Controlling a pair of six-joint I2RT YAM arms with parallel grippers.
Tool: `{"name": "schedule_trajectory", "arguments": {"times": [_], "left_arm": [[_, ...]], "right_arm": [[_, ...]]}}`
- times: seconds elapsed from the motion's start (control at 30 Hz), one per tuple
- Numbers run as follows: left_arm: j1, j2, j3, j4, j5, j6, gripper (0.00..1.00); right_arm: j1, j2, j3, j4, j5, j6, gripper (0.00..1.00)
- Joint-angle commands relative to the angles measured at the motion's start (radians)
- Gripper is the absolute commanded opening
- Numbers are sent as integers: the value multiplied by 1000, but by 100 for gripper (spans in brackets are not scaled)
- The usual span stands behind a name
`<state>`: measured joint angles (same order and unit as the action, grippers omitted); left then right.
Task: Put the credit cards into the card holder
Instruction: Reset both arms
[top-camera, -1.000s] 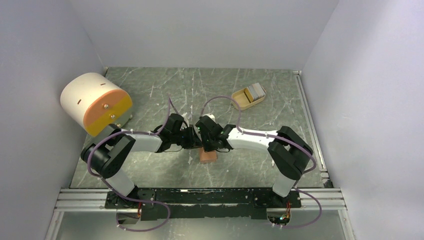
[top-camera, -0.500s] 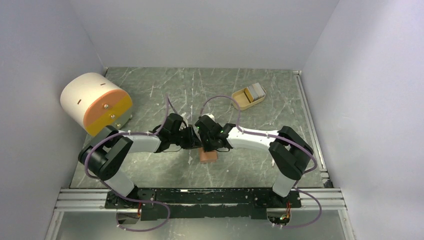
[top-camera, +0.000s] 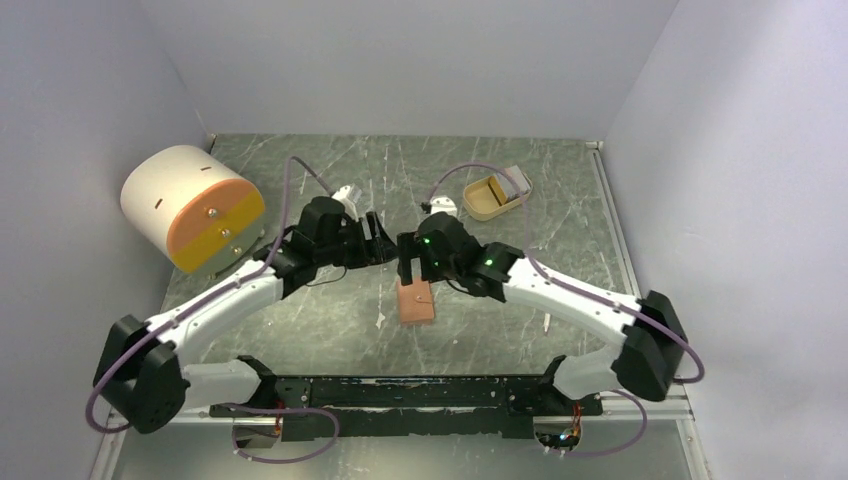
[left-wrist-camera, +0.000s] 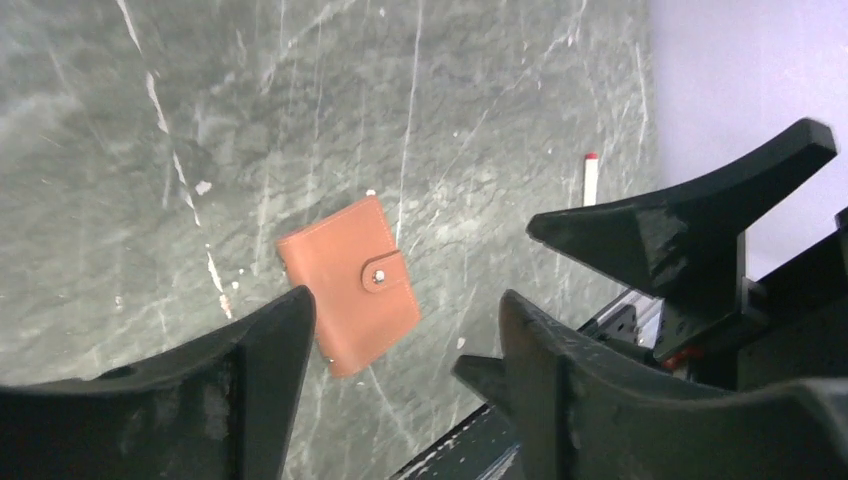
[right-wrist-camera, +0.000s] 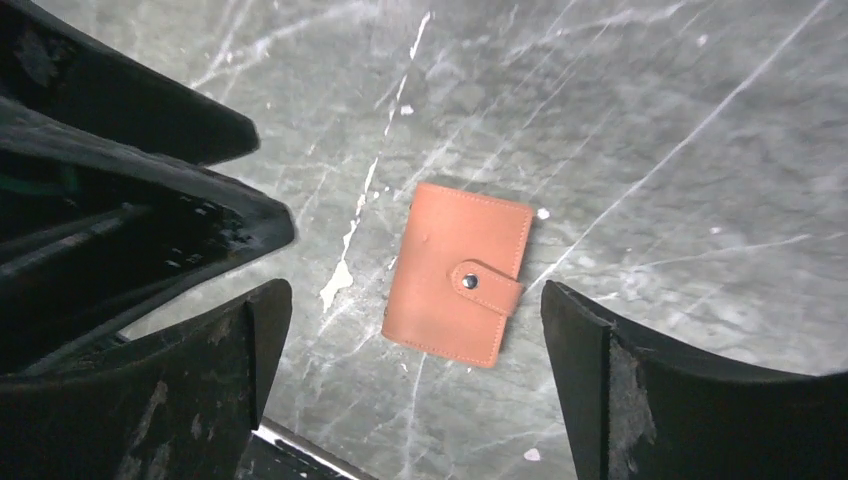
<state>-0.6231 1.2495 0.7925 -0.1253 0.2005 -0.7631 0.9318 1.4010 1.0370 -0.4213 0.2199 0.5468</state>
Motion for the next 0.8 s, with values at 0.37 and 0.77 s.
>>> {"name": "schedule_trajectory", "arguments": {"times": [0.37,0.77], "left_arm": [[5,-315,331,-532,-232,222,100],[6,-521,126,-406,-288,154,100]], "right_arm": [[-2,-316,-1,-42,287,58,100],[-2,-451,-110,39,323,49,100]]}}
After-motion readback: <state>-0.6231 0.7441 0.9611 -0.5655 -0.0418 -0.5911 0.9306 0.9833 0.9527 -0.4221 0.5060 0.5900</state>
